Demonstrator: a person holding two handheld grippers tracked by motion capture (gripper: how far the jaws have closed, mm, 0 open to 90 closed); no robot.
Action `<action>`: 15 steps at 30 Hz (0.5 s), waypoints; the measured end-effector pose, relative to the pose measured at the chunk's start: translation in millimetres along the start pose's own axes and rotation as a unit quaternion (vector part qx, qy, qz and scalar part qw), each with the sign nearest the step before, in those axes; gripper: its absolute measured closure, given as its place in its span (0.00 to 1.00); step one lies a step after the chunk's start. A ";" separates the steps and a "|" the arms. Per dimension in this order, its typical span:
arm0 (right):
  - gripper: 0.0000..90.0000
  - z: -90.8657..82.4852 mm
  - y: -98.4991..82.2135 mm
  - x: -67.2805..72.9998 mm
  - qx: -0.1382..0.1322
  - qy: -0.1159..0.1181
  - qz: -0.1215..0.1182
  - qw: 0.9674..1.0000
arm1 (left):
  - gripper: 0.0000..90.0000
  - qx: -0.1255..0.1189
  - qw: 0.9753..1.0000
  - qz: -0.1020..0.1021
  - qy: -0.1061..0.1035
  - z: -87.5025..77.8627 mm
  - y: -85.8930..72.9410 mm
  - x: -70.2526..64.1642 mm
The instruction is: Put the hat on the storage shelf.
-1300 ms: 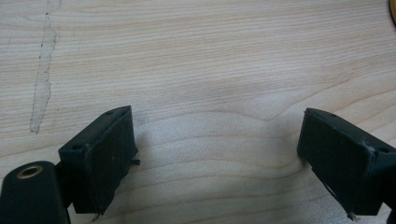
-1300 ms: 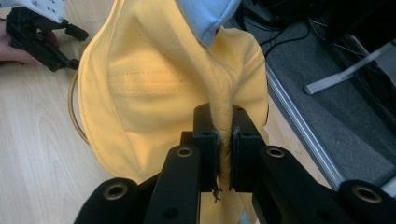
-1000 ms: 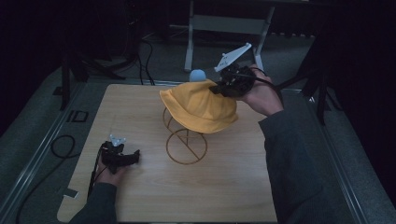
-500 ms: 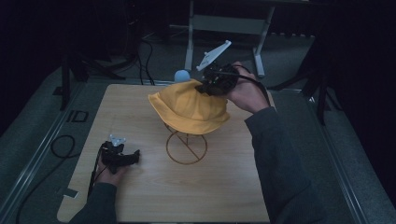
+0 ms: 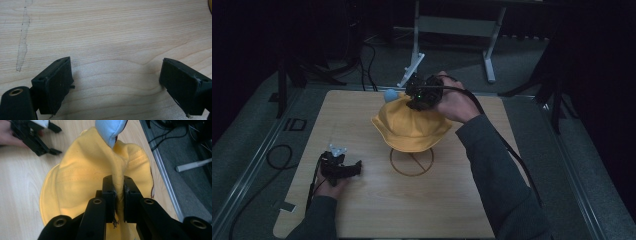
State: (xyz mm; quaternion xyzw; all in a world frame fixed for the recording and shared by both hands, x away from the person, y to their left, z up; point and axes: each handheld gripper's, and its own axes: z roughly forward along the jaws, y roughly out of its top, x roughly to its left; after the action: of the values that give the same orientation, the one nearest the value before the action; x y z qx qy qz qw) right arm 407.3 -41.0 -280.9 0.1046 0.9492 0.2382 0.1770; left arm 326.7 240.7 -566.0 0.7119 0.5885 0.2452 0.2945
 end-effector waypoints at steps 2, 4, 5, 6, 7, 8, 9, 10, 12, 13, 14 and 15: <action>0.91 -0.7 -0.1 -0.2 0.002 0.003 0.003 1.000 | 0.13 0.000 1.000 0.000 0.000 0.0 0.0 0.0; 0.84 -1.3 -0.2 -0.1 0.003 0.001 0.003 1.000 | 0.13 0.000 1.000 0.000 -0.001 0.0 0.1 0.1; 0.79 -2.3 -0.3 0.2 -0.002 -0.001 0.003 1.000 | 0.13 0.000 1.000 0.000 -0.001 0.0 0.1 0.1; 0.75 -3.8 -0.3 0.5 -0.007 -0.003 0.003 1.000 | 0.13 0.000 1.000 -0.001 -0.001 0.0 0.1 0.1; 0.71 -5.8 -0.4 0.9 -0.012 -0.005 0.002 1.000 | 0.13 0.000 1.000 0.000 -0.001 0.0 0.1 0.1; 0.67 -8.4 -0.4 1.5 -0.019 -0.003 0.003 1.000 | 0.13 0.000 1.000 0.000 -0.001 0.0 0.0 0.1; 0.63 -11.3 -0.5 2.1 -0.026 -0.004 0.003 1.000 | 0.13 0.000 1.000 0.000 -0.001 0.0 0.1 0.1; 0.59 -14.0 -0.6 2.1 -0.033 -0.009 0.004 0.999 | 0.13 0.000 1.000 0.000 -0.001 0.0 0.0 0.1; 0.56 -19.3 -1.5 1.6 -0.040 -0.009 0.005 0.999 | 0.13 -0.001 1.000 -0.001 0.000 0.2 0.0 0.0; 0.55 -22.1 -2.2 1.4 -0.042 -0.010 0.006 0.999 | 0.13 -0.001 1.000 0.000 0.000 0.2 0.0 0.0; 0.54 -24.5 -2.9 1.2 -0.045 -0.011 0.005 0.999 | 0.13 -0.001 1.000 -0.001 0.000 0.2 0.0 0.0; 0.53 -27.1 -3.6 1.1 -0.046 -0.013 0.005 0.999 | 0.13 -0.001 1.000 0.000 0.000 0.2 -0.1 0.0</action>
State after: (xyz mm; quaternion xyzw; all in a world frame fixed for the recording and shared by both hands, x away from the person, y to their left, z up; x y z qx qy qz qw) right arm 395.4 -55.1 -260.6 0.1044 0.9343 0.2809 0.1931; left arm 326.8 240.7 -566.1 0.7114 0.5884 0.2455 0.2958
